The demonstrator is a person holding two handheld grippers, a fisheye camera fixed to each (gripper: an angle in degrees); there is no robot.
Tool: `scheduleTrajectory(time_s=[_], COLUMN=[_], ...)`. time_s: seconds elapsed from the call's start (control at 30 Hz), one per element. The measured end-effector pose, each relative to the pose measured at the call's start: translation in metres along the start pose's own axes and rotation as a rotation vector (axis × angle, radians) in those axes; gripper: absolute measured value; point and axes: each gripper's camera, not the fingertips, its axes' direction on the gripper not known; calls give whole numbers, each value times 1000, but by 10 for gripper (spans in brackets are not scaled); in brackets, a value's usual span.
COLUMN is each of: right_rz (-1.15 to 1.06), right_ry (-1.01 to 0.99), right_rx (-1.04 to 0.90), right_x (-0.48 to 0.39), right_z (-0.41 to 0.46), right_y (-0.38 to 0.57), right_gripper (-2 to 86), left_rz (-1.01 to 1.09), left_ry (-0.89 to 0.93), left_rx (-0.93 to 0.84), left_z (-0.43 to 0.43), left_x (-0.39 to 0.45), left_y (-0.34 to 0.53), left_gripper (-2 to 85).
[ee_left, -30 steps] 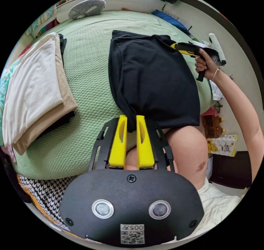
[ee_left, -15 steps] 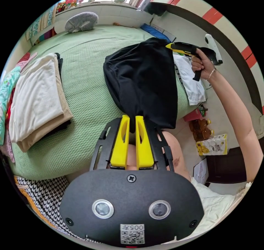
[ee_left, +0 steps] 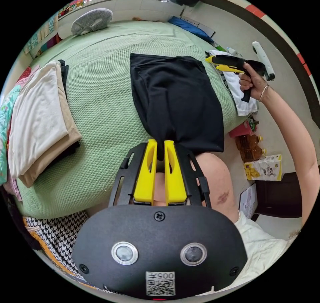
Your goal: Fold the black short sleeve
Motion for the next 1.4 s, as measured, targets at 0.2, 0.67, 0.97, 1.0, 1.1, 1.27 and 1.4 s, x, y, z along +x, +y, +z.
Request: scheduleTrajectory(time_s=[0.2, 0.67, 0.97, 1.0, 1.1, 1.27, 1.4], right_rz=[-7, 18, 1, -11, -56, -129, -148], right_ry=[49, -7, -107, -90, -76, -56, -15], right_rx=[16, 85, 8, 14, 40, 95, 134], right_x=[-18, -63, -87, -96, -120, -153, -169], right_z=[35, 33, 4, -6, -36, -90, -130], right_y=[14, 52, 61, 61, 60, 58, 56], right_gripper=[177, 73, -5, -8, -11, -11, -11], left_rz=[-12, 7, 13, 18, 32, 64, 89], left_ry=[32, 35, 54, 61, 69, 84, 113], left_rx=[-19, 0, 36, 46, 69, 115, 160], left_z=[3, 3, -12, -16, -26, -46, -63], left_x=[-10, 11, 41, 47, 60, 89, 114], left_y=[-3, -11, -14, -14, -15, -16, -15], left_gripper=[43, 43, 43, 43, 43, 43, 43])
